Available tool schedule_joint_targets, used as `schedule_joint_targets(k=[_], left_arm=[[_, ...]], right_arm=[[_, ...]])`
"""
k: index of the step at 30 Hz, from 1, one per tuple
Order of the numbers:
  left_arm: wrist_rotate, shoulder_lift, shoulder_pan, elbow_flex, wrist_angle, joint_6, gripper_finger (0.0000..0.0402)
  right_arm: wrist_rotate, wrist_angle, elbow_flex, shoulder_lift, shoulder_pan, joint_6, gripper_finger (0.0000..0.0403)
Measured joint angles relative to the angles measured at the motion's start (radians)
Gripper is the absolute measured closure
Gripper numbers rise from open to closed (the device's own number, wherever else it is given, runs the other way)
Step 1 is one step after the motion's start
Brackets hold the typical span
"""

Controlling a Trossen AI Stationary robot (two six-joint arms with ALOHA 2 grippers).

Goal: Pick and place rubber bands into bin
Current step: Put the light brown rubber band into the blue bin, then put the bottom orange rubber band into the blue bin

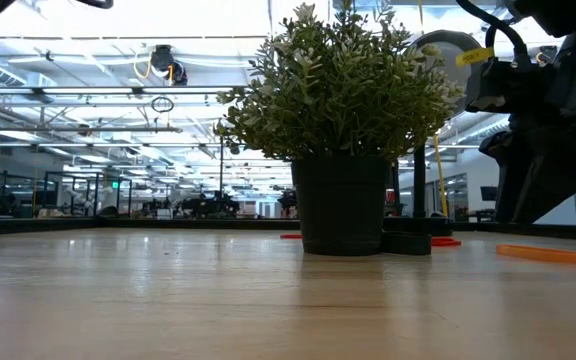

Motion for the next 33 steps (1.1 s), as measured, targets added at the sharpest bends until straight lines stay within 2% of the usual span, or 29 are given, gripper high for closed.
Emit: schedule_joint_targets(k=[6,15,23,28,33], left_arm=[[-0.039,0.037,0.007,0.000,-0.021,0.032,0.0316],[-0.024,0.078,0.008,0.000,-0.076,0.072,0.0248],[-0.012,0.031,0.028,0.000,-0.076,0.055,0.0238],[-0.135,-0.043,0.030,0.000,-0.074,0.060,0.0238],[-0.383,-0.113,0.029,0.000,-0.045,0.145,0.0238]], right_arm=[[0.000,0.002,0.000,0.000,0.000,-0.004,0.0248],[0.000,0.003,0.000,0.000,0.000,-0.008,0.0247],[0.000,0.003,0.000,0.000,0.000,-0.008,0.0247],[0.000,0.003,0.000,0.000,0.000,-0.008,0.0247],[0.000,0.001,0.000,0.000,0.000,-0.045,0.0247]])
